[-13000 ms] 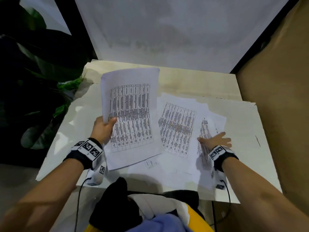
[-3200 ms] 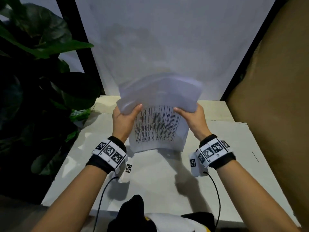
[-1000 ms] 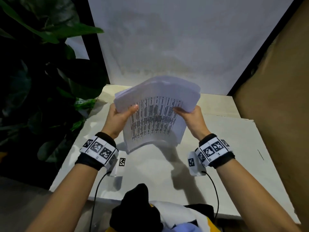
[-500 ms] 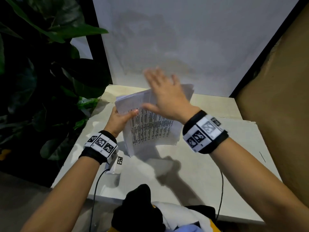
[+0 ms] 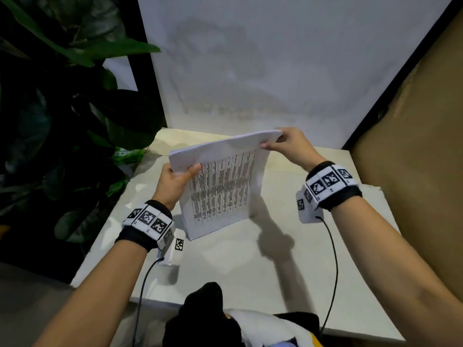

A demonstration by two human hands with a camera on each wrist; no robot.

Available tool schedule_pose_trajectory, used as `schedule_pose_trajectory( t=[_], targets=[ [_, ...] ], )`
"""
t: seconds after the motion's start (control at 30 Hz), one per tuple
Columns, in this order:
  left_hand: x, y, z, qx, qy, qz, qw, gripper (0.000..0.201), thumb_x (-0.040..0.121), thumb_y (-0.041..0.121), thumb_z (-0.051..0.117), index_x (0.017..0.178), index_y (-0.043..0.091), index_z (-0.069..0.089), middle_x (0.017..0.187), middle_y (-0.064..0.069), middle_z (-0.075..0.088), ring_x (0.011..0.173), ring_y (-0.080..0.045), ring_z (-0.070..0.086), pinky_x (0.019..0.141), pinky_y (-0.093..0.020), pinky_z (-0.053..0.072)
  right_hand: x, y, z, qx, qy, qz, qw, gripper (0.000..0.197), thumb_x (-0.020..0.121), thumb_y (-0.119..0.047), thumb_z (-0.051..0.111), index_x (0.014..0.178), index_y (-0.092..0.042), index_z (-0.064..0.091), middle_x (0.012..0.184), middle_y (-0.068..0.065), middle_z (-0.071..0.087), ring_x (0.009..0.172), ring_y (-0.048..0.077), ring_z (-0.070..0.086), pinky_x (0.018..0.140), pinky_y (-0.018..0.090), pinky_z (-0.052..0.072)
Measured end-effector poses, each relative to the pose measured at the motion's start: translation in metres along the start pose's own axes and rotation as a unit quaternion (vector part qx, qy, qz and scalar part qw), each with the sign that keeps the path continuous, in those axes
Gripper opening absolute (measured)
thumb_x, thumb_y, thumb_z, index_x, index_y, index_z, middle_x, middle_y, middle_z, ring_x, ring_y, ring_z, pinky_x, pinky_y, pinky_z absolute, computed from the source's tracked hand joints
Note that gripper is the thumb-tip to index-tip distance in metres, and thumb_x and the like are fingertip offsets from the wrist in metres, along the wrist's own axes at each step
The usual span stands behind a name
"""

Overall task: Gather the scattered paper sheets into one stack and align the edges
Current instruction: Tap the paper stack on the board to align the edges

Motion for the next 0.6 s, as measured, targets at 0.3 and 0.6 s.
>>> schedule_pose_trajectory(
  t=[0.3,0.6],
  targets=[
    [0.002,0.031,0.003,-0.067,0.018,0.053,0.996,0.020,0.070,0.025,0.068,0.086,0.019,0.059,0.081,0.005,0.070,0.080,-0.015,0.067,0.075,-0.037,0.057,-0.035,0.016,0.030,0.203,0.044,0.023,0.978,0.027,0.080,-0.004,0.064,0.106,0.003,0.063,0.108,0.026,0.064,0.082,0.017,0.061,0.084,0.036,0.051],
    [-0.009,0.021,0.017,0.020,-0.075,0.038,0.996,0.041,0.064,0.039,0.073,0.101,0.029,0.060,0.090,0.012,0.069,0.087,-0.006,0.064,0.073,-0.024,0.055,-0.056,0.029,0.037,0.252,0.073,0.025,0.965,0.021,0.079,-0.003,0.065,0.097,-0.012,0.061,0.084,-0.002,0.064,0.066,-0.006,0.063,0.072,0.022,0.053]
  ],
)
Point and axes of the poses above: each hand's wrist, its own x-axis towards the middle knuckle, its own z-axis out of the palm, y = z × x, the point moved 3 cm from there along x, towards the middle knuckle
